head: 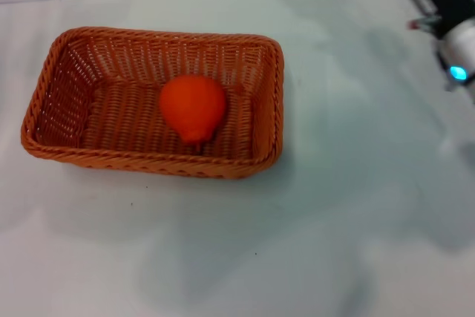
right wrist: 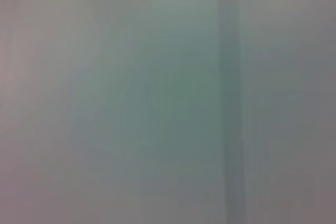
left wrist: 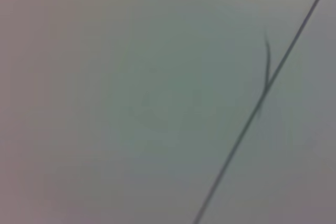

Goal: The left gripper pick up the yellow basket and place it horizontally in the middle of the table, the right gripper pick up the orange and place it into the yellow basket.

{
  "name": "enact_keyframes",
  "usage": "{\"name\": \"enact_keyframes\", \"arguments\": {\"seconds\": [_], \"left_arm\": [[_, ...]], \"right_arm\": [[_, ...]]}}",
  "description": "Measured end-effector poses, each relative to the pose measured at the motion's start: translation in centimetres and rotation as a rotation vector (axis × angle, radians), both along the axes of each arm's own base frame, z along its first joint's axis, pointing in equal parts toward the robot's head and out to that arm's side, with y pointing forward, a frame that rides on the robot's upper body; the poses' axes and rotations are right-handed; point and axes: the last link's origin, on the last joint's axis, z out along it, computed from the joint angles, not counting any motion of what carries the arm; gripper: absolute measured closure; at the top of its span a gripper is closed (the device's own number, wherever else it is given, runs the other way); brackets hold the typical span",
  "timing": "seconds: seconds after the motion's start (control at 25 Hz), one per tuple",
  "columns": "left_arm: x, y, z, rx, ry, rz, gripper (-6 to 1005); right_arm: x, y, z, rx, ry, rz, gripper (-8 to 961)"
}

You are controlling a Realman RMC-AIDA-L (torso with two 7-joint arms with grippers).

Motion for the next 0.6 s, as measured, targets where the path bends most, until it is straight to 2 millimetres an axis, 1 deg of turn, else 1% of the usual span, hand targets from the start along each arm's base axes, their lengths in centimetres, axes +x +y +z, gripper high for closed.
{"name": "enact_keyframes", "arguments": {"seconds": [0.12,0.28,0.36,0.48,0.56,0.6], "left_arm": [[-0.8,-0.3,-0.2,0.035,0.081,0.028,357],[-1.6,-1.0,-0.9,0.091,0.206,0.032,358],[-2.0,-1.3,-1.4,0.116,0.239,0.033,358],[-2.7,-1.8,-1.5,0.166,0.296,0.050,357],[-2.8,-1.9,-1.6,0.179,0.319,0.053,357],[-2.9,-2.0,-1.6,0.188,0.337,0.055,357]], "right_arm": [[2.6,-0.7,1.3,0.062,0.049,-0.105,5],[5.3,-1.9,1.9,0.097,0.082,-0.213,5],[6.3,-2.4,1.9,0.102,0.086,-0.253,5],[7.4,-3.1,2.0,0.106,0.087,-0.296,5],[8.1,-3.6,2.1,0.111,0.087,-0.320,6],[8.8,-4.1,2.1,0.113,0.086,-0.345,6]]}}
